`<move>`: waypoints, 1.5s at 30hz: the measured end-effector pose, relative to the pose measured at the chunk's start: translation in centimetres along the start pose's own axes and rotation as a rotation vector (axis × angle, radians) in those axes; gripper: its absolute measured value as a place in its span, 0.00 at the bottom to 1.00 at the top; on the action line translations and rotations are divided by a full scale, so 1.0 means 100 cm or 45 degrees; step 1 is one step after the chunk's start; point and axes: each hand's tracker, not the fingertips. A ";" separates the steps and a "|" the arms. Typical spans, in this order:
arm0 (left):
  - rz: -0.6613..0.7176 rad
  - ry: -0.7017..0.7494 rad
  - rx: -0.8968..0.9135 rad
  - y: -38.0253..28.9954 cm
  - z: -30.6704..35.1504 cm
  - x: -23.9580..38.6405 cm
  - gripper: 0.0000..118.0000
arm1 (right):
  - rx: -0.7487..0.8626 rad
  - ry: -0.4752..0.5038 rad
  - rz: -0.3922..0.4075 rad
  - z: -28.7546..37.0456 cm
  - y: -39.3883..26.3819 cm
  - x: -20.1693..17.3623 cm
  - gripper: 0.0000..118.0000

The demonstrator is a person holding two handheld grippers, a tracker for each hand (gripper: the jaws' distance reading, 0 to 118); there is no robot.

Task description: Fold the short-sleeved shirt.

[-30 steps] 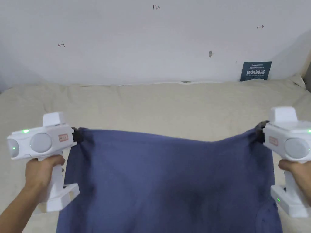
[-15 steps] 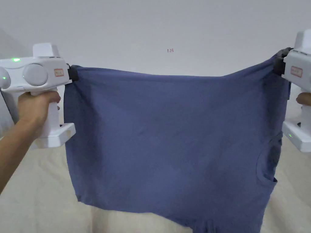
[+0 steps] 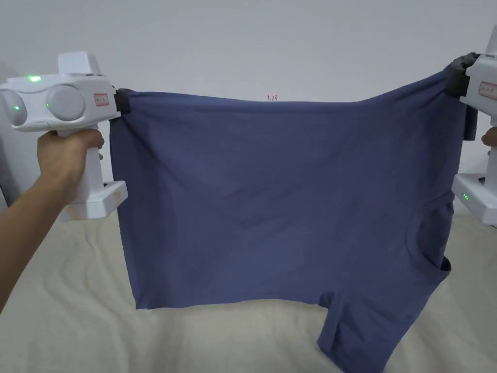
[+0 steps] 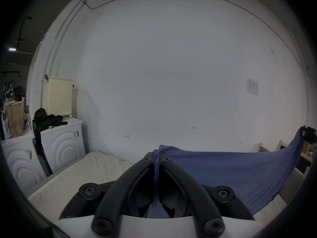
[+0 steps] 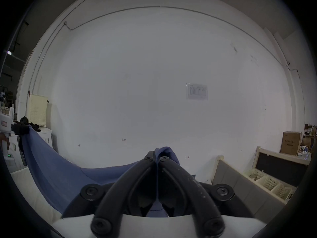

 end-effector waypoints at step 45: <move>-0.148 0.030 -1.003 -0.455 0.281 -0.093 0.04 | -1.120 0.108 -0.350 0.365 -0.430 0.009 0.01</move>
